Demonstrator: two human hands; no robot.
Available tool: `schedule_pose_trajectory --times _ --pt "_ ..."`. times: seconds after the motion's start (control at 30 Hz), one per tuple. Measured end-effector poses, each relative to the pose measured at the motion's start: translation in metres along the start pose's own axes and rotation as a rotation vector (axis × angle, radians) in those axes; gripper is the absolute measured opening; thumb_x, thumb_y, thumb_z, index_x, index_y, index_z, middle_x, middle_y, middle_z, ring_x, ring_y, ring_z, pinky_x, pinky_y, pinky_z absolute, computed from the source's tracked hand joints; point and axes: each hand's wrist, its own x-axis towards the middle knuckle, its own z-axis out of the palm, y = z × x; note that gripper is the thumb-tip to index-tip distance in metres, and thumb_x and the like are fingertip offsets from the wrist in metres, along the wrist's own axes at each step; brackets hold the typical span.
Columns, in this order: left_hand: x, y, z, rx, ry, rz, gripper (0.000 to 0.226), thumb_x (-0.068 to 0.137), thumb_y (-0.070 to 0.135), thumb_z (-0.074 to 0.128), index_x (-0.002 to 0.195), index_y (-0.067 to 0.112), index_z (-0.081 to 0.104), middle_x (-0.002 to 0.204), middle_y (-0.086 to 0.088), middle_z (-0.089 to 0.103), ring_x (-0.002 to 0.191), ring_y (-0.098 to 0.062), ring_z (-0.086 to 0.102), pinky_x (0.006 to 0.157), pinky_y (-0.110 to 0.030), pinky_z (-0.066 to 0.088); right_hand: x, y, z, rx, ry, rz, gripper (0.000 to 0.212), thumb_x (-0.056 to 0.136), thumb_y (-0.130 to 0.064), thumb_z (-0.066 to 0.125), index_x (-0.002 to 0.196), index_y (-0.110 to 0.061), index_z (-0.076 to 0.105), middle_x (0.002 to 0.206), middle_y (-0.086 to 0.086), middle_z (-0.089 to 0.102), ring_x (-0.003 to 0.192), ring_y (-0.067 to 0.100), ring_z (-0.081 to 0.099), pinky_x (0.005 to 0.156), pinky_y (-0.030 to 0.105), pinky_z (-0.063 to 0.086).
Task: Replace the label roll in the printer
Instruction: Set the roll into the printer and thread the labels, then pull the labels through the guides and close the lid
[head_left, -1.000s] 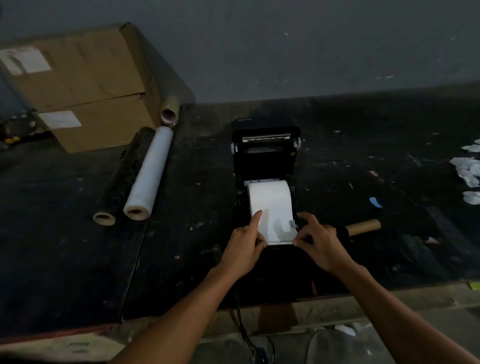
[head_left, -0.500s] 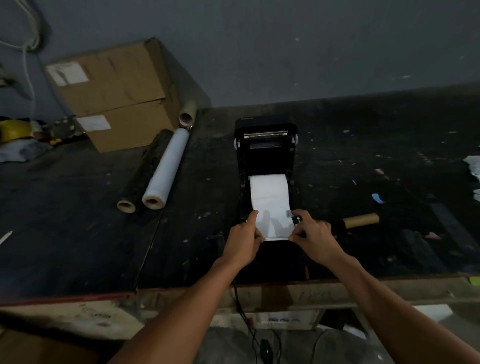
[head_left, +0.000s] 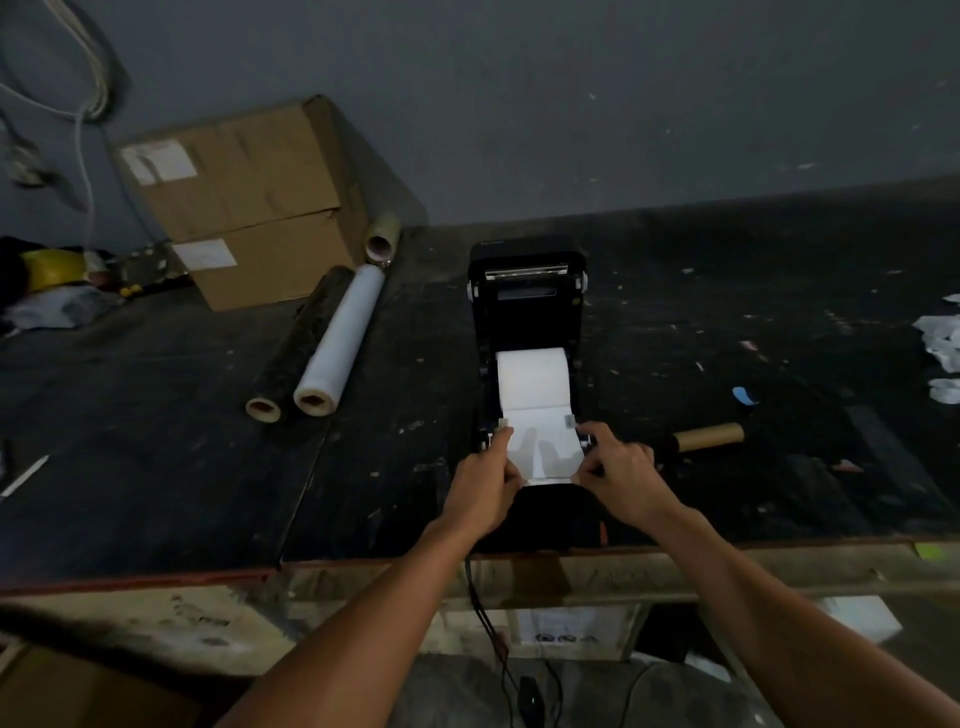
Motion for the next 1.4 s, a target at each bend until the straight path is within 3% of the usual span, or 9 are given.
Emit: schedule_pose_trajectory --times 0.43,0.57,0.63,0.7,0.77,0.87,1.0,1.17,1.4 --pt "-0.011 0.002 -0.002 0.045 -0.049 0.021 0.067 0.089 0.010 0.062 0.148 0.016 0.030 0.104 -0.005 0.072 0.099 -0.019 0.067 0.097 -0.038 0.051 -0.006 0.004 0.001 -0.019 -0.118 0.045 0.060 0.081 -0.021 0.067 0.132 -0.023 0.036 0.088 -0.012 0.072 0.109 0.016 0.060 0.108 0.046 0.026" --pt "0.010 -0.004 -0.018 0.003 -0.309 0.047 0.070 0.085 0.018 0.068 0.146 0.020 0.034 0.105 -0.005 0.072 0.097 -0.017 0.066 0.094 -0.034 0.051 0.004 0.006 -0.009 0.007 -0.248 0.047 0.054 0.081 -0.025 0.068 0.128 -0.027 0.041 0.086 -0.015 0.070 0.106 0.013 0.061 0.107 0.048 0.035" --pt "0.035 -0.004 -0.041 0.006 -0.370 0.082 0.067 0.083 0.023 0.072 0.142 0.019 0.040 0.106 -0.006 0.072 0.096 -0.016 0.066 0.089 -0.026 0.049 0.016 0.003 -0.022 0.034 -0.251 0.038 0.048 0.081 -0.032 0.068 0.125 -0.026 0.048 0.095 -0.013 0.069 0.105 0.011 0.061 0.103 0.042 0.040" --pt "0.068 0.000 -0.072 -0.003 -0.245 0.093 0.064 0.083 0.023 0.072 0.140 0.015 0.044 0.105 -0.006 0.073 0.097 -0.015 0.067 0.085 -0.020 0.046 0.033 -0.005 -0.043 0.049 -0.126 0.038 0.042 0.082 -0.033 0.067 0.121 -0.020 0.056 0.108 -0.007 0.068 0.099 0.008 0.061 0.093 0.026 0.043" --pt "0.101 0.004 -0.103 -0.035 -0.059 0.069 0.066 0.083 0.025 0.071 0.142 0.014 0.042 0.104 -0.005 0.074 0.103 -0.017 0.065 0.093 -0.024 0.045 0.054 -0.022 -0.066 0.106 0.026 0.065 0.048 0.083 -0.028 0.067 0.127 -0.016 0.051 0.104 -0.002 0.070 0.094 0.006 0.061 0.086 0.020 0.043" --pt "0.151 0.008 -0.138 -0.087 0.135 0.003 0.075 0.084 0.032 0.069 0.146 0.013 0.032 0.107 -0.004 0.073 0.114 -0.022 0.060 0.103 -0.034 0.043 0.091 -0.042 -0.097 0.227 0.186 0.107 0.049 0.086 -0.027 0.065 0.128 -0.013 0.046 0.107 0.001 0.069 0.095 0.009 0.060 0.082 0.022 0.043" --pt "0.208 0.016 -0.162 -0.174 0.264 -0.089 0.082 0.083 0.045 0.066 0.148 0.011 0.028 0.128 -0.011 0.063 0.125 -0.028 0.054 0.103 -0.034 0.041 0.157 -0.043 -0.126 0.256 0.325 0.133 0.053 0.087 -0.033 0.062 0.130 -0.008 0.044 0.117 0.011 0.065 0.108 0.024 0.062 0.088 0.028 0.046" --pt "0.269 0.020 -0.159 -0.236 0.276 -0.189 0.096 0.071 0.070 0.060 0.145 0.013 0.034 0.142 -0.007 0.052 0.135 -0.028 0.044 0.111 -0.034 0.036 0.234 -0.030 -0.138 0.288 0.248 0.250 0.076 0.083 -0.058 0.054 0.141 -0.017 0.029 0.136 0.013 0.053 0.126 0.033 0.048 0.106 0.048 0.037" --pt "0.292 0.012 -0.135 -0.305 0.182 -0.219 0.079 0.074 0.060 0.068 0.139 0.023 0.043 0.139 0.002 0.054 0.129 -0.020 0.049 0.108 -0.031 0.038 0.277 -0.010 -0.132 0.426 -0.009 0.251 0.081 0.085 -0.056 0.053 0.149 -0.021 0.018 0.149 0.006 0.038 0.134 0.027 0.039 0.108 0.035 0.033"
